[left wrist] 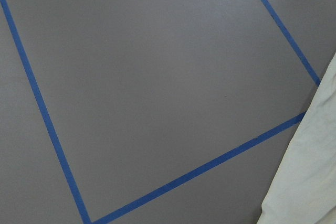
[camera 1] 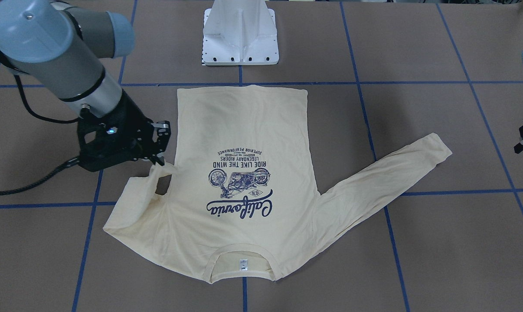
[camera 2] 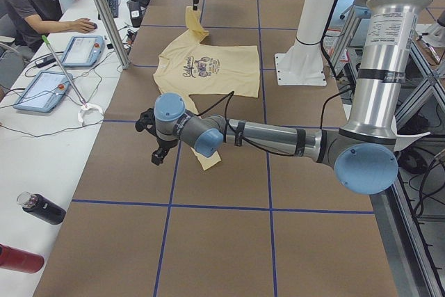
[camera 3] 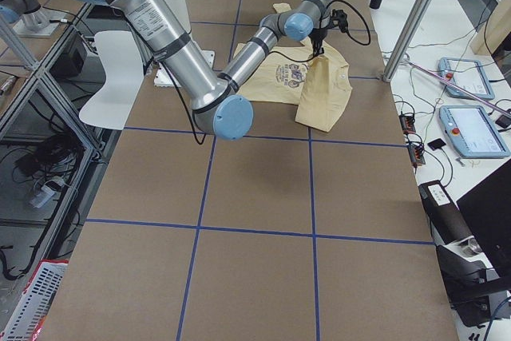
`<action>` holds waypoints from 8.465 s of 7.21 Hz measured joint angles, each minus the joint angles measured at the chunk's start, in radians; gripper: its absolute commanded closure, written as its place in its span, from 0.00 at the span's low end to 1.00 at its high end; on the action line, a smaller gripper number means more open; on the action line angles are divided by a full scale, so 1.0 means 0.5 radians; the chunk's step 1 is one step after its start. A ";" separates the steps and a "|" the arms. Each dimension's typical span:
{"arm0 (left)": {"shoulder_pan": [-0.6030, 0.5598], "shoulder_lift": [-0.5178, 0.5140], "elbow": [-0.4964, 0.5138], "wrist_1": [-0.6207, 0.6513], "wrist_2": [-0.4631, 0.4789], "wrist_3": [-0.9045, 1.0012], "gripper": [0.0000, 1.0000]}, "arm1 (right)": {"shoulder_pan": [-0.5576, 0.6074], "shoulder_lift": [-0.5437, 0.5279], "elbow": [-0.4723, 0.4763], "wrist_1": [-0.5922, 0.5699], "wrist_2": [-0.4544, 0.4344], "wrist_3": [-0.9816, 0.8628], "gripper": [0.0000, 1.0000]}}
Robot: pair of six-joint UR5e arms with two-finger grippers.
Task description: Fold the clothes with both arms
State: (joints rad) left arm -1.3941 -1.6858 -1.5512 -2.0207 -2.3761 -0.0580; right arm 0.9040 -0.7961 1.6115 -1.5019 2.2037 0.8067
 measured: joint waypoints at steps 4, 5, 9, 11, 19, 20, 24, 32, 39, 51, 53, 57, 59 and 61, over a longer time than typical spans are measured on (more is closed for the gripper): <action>0.004 -0.026 0.067 -0.017 0.000 -0.002 0.01 | -0.210 0.471 -0.669 0.330 -0.205 0.132 1.00; 0.005 -0.036 0.079 -0.022 0.000 -0.003 0.01 | -0.249 0.484 -0.739 0.356 -0.249 0.136 1.00; 0.006 -0.046 0.106 -0.027 0.000 -0.002 0.01 | -0.355 0.498 -0.876 0.465 -0.337 0.164 0.02; 0.006 -0.046 0.106 -0.027 0.000 -0.001 0.01 | -0.367 0.570 -0.928 0.524 -0.382 0.314 0.00; 0.118 -0.069 0.034 -0.280 0.101 -0.511 0.01 | -0.297 0.523 -0.819 0.421 -0.469 0.788 0.00; 0.220 -0.042 0.003 -0.382 0.227 -0.704 0.01 | -0.264 0.426 -0.693 0.304 -0.467 0.720 0.00; 0.692 0.313 -0.388 -0.487 0.696 -1.341 0.01 | -0.147 -0.025 -0.091 -0.152 -0.466 0.339 0.00; 1.105 0.540 -0.197 -0.847 1.097 -1.885 0.06 | -0.092 -0.394 0.269 -0.172 -0.452 0.215 0.00; 1.124 0.476 -0.031 -0.941 1.113 -1.863 0.17 | -0.081 -0.400 0.286 -0.172 -0.453 0.212 0.00; 1.168 0.550 -0.164 -0.928 1.093 -1.863 1.00 | -0.070 -0.399 0.287 -0.175 -0.453 0.212 0.00; 1.168 0.569 -0.241 -0.921 1.039 -1.863 1.00 | -0.058 -0.401 0.285 -0.175 -0.452 0.211 0.00; 1.132 0.318 -0.347 -0.722 0.829 -1.867 1.00 | -0.002 -0.420 0.294 -0.310 -0.429 0.096 0.00; 1.046 -0.082 -0.348 -0.324 0.747 -1.881 1.00 | 0.042 -0.525 0.368 -0.376 -0.424 -0.022 0.00; 0.918 -0.428 -0.328 -0.069 0.548 -1.953 1.00 | 0.092 -0.691 0.493 -0.397 -0.401 -0.145 0.00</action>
State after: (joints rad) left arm -0.9351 -1.8996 -1.7150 -2.0551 -2.1022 -1.0345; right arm 0.9501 -1.1417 1.8579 -1.7006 2.0031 0.7344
